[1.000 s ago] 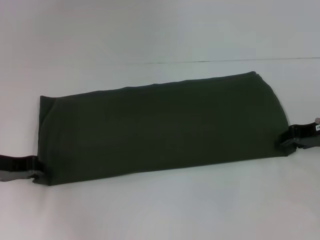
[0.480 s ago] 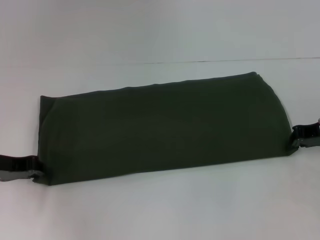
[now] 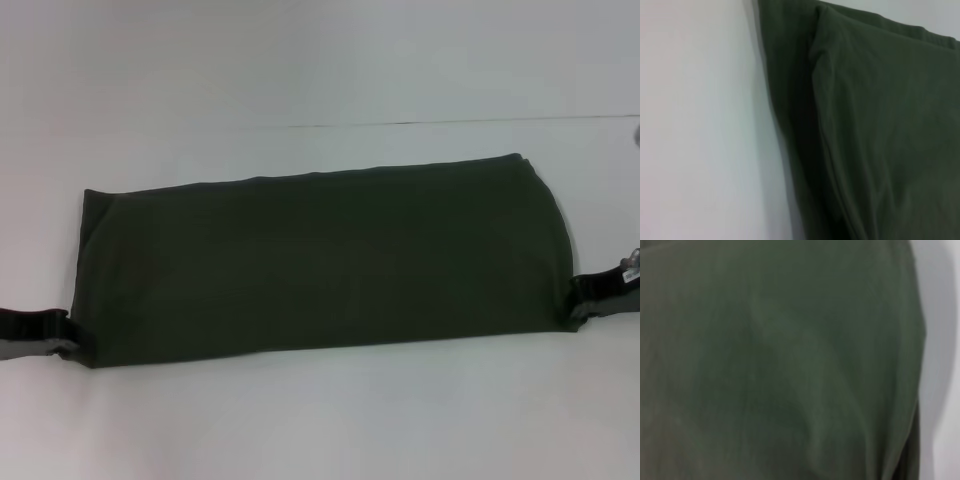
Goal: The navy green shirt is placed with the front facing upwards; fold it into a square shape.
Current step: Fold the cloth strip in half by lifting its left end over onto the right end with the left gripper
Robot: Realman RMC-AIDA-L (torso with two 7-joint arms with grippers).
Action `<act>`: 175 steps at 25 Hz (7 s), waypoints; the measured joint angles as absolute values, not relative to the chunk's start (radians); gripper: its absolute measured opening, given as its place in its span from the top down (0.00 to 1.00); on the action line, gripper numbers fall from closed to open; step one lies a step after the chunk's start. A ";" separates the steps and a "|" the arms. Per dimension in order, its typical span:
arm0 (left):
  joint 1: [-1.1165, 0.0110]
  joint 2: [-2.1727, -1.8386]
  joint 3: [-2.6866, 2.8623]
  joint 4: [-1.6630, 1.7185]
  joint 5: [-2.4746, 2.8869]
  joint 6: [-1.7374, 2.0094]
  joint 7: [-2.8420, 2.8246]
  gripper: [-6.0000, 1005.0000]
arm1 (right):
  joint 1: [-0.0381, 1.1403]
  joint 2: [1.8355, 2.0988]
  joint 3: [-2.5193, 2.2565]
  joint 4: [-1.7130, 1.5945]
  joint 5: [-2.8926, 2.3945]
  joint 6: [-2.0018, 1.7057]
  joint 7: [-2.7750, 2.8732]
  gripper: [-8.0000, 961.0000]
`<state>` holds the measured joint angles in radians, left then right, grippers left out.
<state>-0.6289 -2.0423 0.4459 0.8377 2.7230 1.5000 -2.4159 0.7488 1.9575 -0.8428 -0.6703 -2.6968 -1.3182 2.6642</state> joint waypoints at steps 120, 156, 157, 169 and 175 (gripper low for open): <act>-0.681 -1.947 0.445 0.859 2.856 1.580 -2.538 0.06 | 0.702 2.033 -0.560 -0.630 -2.178 -1.543 2.043 0.14; -0.658 -1.953 0.527 0.859 2.858 1.483 -2.503 0.09 | 0.693 2.034 -0.568 -0.623 -2.157 -1.562 2.067 0.14; -0.656 -1.953 0.527 0.859 2.858 1.482 -2.502 0.09 | 0.694 2.034 -0.569 -0.623 -2.157 -1.562 2.067 0.14; -0.652 -1.955 0.528 0.854 2.858 1.468 -2.499 0.11 | 0.698 2.034 -0.569 -0.623 -2.157 -1.564 2.072 0.14; -0.650 -1.955 0.528 0.854 2.858 1.462 -2.497 0.12 | 0.699 2.034 -0.569 -0.623 -2.157 -1.563 2.072 0.14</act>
